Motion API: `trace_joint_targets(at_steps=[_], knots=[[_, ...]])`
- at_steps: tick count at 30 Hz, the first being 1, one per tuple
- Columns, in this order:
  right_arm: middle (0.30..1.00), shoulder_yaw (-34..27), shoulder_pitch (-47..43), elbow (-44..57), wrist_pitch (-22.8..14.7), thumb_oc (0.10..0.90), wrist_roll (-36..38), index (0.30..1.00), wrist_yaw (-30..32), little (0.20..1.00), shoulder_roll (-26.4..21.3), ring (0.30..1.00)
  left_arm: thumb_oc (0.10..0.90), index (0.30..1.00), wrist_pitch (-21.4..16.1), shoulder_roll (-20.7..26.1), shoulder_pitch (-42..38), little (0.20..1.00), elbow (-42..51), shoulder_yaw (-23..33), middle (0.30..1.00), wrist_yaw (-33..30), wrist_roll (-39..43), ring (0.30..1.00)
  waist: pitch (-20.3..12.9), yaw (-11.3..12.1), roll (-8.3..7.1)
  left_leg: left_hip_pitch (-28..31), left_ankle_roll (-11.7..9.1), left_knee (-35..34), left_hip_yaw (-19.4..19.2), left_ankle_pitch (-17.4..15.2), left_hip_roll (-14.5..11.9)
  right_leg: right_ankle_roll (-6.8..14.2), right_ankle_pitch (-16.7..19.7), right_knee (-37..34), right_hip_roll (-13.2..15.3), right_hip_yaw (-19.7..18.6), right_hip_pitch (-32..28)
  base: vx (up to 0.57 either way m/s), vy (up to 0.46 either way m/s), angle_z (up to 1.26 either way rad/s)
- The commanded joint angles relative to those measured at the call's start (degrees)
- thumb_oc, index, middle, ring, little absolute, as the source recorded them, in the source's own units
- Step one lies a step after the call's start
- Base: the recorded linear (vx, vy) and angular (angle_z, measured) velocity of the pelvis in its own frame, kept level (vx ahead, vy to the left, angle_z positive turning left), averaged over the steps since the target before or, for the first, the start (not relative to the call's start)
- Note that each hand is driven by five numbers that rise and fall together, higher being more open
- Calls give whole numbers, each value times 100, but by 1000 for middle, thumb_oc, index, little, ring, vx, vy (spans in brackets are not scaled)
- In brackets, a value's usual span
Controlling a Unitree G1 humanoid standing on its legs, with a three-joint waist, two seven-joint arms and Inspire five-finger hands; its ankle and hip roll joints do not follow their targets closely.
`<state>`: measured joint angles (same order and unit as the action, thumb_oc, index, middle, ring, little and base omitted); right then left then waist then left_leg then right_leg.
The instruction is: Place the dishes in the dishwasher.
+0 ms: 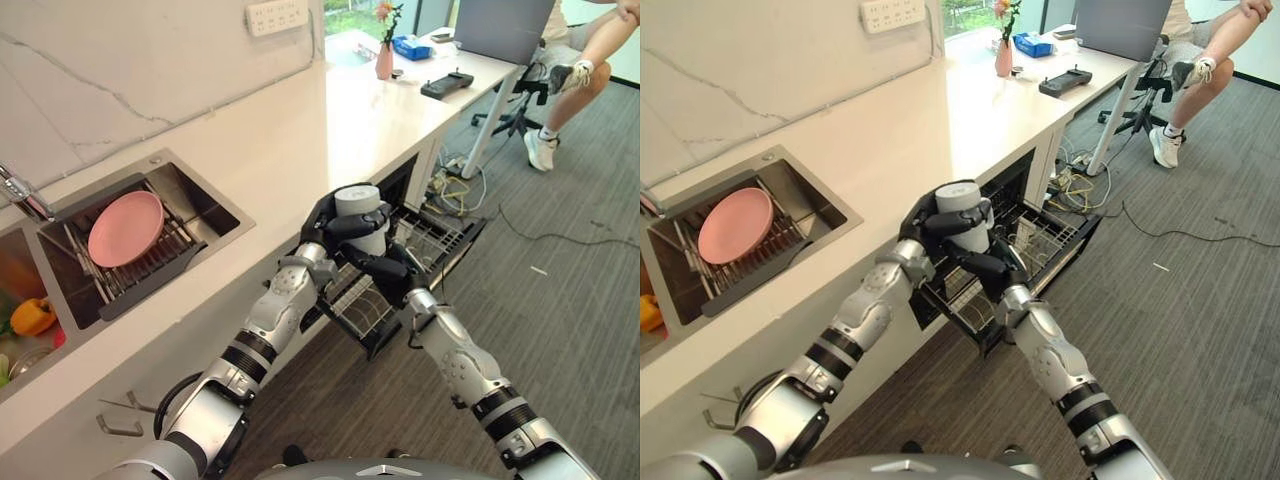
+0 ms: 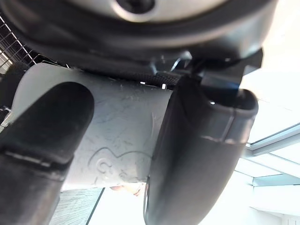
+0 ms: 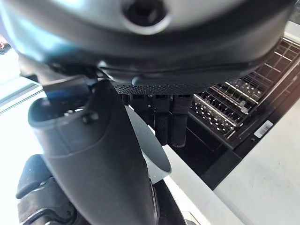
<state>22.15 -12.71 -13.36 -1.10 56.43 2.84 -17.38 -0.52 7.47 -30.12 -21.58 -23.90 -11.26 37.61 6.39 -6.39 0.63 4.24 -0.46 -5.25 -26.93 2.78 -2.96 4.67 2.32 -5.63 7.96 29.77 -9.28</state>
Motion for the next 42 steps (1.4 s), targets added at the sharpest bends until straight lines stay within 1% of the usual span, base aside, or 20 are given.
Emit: trace_joint_targets(at_steps=[1, 9, 10, 13, 14, 15, 16, 17, 18, 19, 20, 21, 22, 23, 24, 26, 27, 28, 37, 42], knots=[[300, -122, -1137, 843, -528, 400, 319, 300, -498, 300, 460, 300, 400, 300, -356, -353, -699, 300, 220, -383, 300, 288, -42, 300, -355, 119, -97, 764, -462, 55, -400, -245, -335, 261, -241, 63, 130, 141, 65, 0, 0, 0], [300, -232, -1091, 959, -660, 400, 221, 300, -344, 300, 548, 300, 400, 300, -356, -323, -660, 300, 270, -366, 300, 265, -38, 300, -354, 96, -73, 772, -451, 58, -411, -251, -325, 260, -234, 67, 133, 143, 59, 0, 0, 0], [300, -316, -1051, 999, -769, 400, 31, 300, -201, 300, 603, 300, 400, 300, -382, -300, -646, 300, 280, -364, 300, 239, -51, 300, -348, 78, -63, 780, -444, 57, -416, -255, -323, 262, -233, 68, 137, 136, 59, 0, 0, 0], [300, -424, -1013, 984, -906, 400, -238, 300, -8, 300, 654, 300, 400, 300, -422, -253, -638, 300, 292, -361, 300, 209, -121, 300, -342, 56, -45, 791, -440, 56, -424, -265, -324, 264, -239, 70, 145, 137, 55, 0, 0, 0], [300, -454, -987, 990, -946, 400, -383, 300, 80, 300, 655, 300, 463, 394, -447, -219, -633, 394, 308, -365, 394, 201, -168, 394, -340, 49, -41, 796, -439, 57, -429, -269, -322, 264, -239, 72, 145, 133, 56, 0, 0, 0], [300, -486, -960, 976, -968, 400, -520, 300, 123, 300, 633, 300, 504, 455, -468, -169, -639, 455, 327, -372, 455, 221, -262, 455, -338, 37, -34, 800, -440, 56, -433, -271, -324, 266, -238, 72, 151, 127, 61, 0, 0, 0], [300, -495, -941, 970, -967, 400, -620, 300, 159, 300, 610, 300, 505, 458, -491, -127, -649, 458, 342, -377, 458, 234, -339, 458, -339, 35, -35, 802, -440, 57, -436, -273, -326, 266, -239, 73, 152, 125, 62, 0, 0, 0], [300, -502, -912, 958, -967, 400, -720, 300, 191, 300, 585, 300, 565, 547, -510, -80, -653, 547, 349, -381, 547, 268, -430, 547, -338, 27, -35, 809, -440, 57, -442, -277, -328, 266, -241, 74, 154, 124, 59, 0, 0, 0], [300, -519, -873, 942, -951, 400, -809, 300, 202, 300, 531, 300, 665, 698, -517, -8, -665, 698, 378, -385, 698, 335, -563, 698, -336, 14, -34, 813, -440, 57, -446, -280, -327, 268, -240, 74, 157, 120, 58, 0, 0, 0], [300, -533, -831, 938, -913, 400, -869, 300, 183, 300, 488, 300, 742, 813, -541, 45, -665, 813, 405, -379, 813, 369, -675, 813, -336, 7, -33, 818, -443, 56, -451, -280, -326, 269, -241, 73, 156, 120, 55, 0, 0, 0], [300, -546, -787, 939, -892, 400, -923, 300, 165, 300, 445, 300, 769, 853, -547, 89, -669, 853, 418, -387, 853, 427, -791, 853, -339, 2, -30, 824, -445, 57, -458, -280, -328, 270, -243, 73, 158, 122, 52, 0, 0, 0], [300, -561, -757, 928, -888, 400, -956, 300, 165, 300, 417, 300, 769, 853, -557, 124, -672, 853, 425, -388, 853, 463, -867, 853, -337, -3, -30, 827, -446, 58, -462, -280, -330, 270, -245, 74, 158, 120, 51, 0, 0, 0], [300, -580, -719, 914, -895, 400, -962, 300, 161, 300, 402, 300, 668, 702, -568, 152, -667, 702, 417, -387, 702, 489, -977, 702, -342, -8, -33, 834, -449, 58, -467, -281, -335, 271, -246, 73, 159, 117, 45, 0, 0, 0], [300, -603, -688, 909, -892, 400, -970, 300, 179, 300, 384, 300, 439, 359, -574, 176, -661, 359, 430, -384, 359, 498, -1058, 359, -343, -13, -31, 839, -449, 58, -470, -282, -336, 271, -247, 73, 160, 116, 42, 0, 0, 0], [300, -614, -666, 914, -889, 400, -977, 300, 189, 300, 377, 300, 400, 300, -590, 189, -651, 300, 438, -374, 300, 498, -1127, 300, -340, -20, -33, 841, -449, 59, -475, -283, -338, 271, -248, 74, 160, 111, 43, 0, 0, 0], [300, -607, -643, 913, -890, 400, -981, 300, 199, 300, 371, 300, 400, 300, -608, 183, -616, 300, 425, -377, 300, 501, -1141, 300, -334, -30, -34, 851, -450, 61, -495, -285, -343, 270, -247, 74, 159, 109, 43, 0, 0, 0], [300, -621, -636, 916, -889, 400, -985, 300, 198, 300, 368, 300, 692, 738, -605, 182, -603, 738, 423, -366, 738, 509, -1134, 738, -334, -31, -36, 853, -448, 62, -499, -285, -345, 269, -245, 74, 158, 103, 43, 0, 0, 0], [300, -627, -633, 914, -887, 400, -988, 300, 200, 300, 370, 300, 800, 900, -610, 176, -593, 900, 432, -361, 900, 508, -1126, 900, -333, -31, -38, 853, -446, 63, -505, -285, -346, 269, -244, 74, 159, 99, 45, 0, 0, 0], [300, -630, -587, 891, -861, 400, -1292, 300, 201, 300, 288, 300, 800, 900, -645, 239, -551, 900, 499, -317, 900, 620, -1110, 900, -336, -38, -39, 862, -448, 64, -534, -280, -363, 258, -249, 73, 150, 103, 48, 0, 0, 0], [300, -727, -567, 844, -862, 400, -1831, 300, 309, 300, 145, 300, 800, 900, -734, 327, -526, 900, 624, -294, 900, 660, -1236, 900, -331, -22, -45, 867, -444, 65, -518, -284, -366, 254, -269, 76, 141, 96, 35, 0, 0, 0]])
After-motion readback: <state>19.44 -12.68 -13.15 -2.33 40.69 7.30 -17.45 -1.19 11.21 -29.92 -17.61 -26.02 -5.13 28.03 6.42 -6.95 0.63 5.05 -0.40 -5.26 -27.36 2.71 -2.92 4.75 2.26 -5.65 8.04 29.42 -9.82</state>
